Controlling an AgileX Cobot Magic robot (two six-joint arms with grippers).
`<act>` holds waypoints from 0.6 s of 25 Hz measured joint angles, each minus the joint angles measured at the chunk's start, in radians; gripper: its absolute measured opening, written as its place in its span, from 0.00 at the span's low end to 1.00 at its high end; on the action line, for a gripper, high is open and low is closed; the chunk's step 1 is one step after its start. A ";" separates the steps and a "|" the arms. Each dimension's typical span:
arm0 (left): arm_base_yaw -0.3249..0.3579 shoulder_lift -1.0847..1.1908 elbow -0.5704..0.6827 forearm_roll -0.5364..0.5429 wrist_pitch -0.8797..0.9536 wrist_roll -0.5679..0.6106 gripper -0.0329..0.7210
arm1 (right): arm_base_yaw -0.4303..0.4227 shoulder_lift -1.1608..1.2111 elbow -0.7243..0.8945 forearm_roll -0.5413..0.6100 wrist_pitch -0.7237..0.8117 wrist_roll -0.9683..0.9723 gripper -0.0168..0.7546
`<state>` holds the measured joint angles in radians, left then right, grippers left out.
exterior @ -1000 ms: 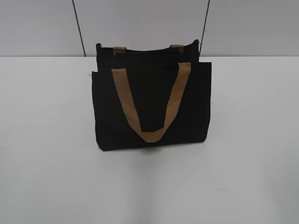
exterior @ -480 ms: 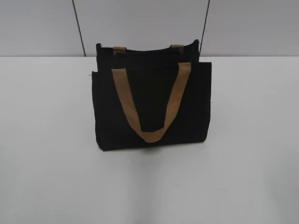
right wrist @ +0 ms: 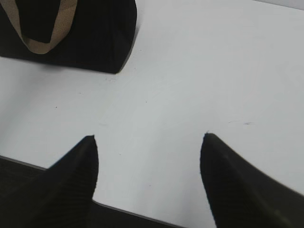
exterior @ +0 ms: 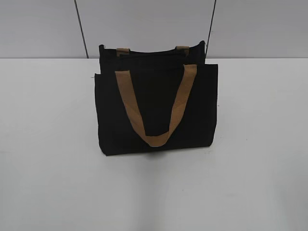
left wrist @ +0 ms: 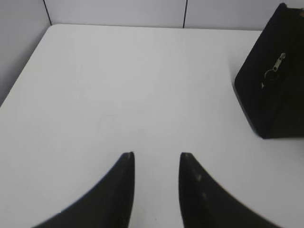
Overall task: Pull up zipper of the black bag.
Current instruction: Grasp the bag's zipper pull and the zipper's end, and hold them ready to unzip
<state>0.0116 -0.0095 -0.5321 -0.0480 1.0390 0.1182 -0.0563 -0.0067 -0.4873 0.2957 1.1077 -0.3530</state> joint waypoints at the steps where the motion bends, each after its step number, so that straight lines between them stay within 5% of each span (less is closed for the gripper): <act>1: 0.000 0.000 -0.005 0.001 -0.019 0.000 0.43 | 0.000 0.000 0.000 0.000 0.000 0.000 0.70; 7: 0.000 0.013 -0.009 0.006 -0.138 0.000 0.87 | 0.000 0.000 0.000 0.000 0.000 0.000 0.70; 15: 0.000 0.176 -0.008 -0.007 -0.455 0.012 0.88 | 0.000 0.000 0.000 0.000 0.000 0.000 0.70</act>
<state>0.0116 0.1668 -0.5401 -0.0551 0.5840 0.1298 -0.0563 -0.0067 -0.4873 0.2957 1.1077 -0.3530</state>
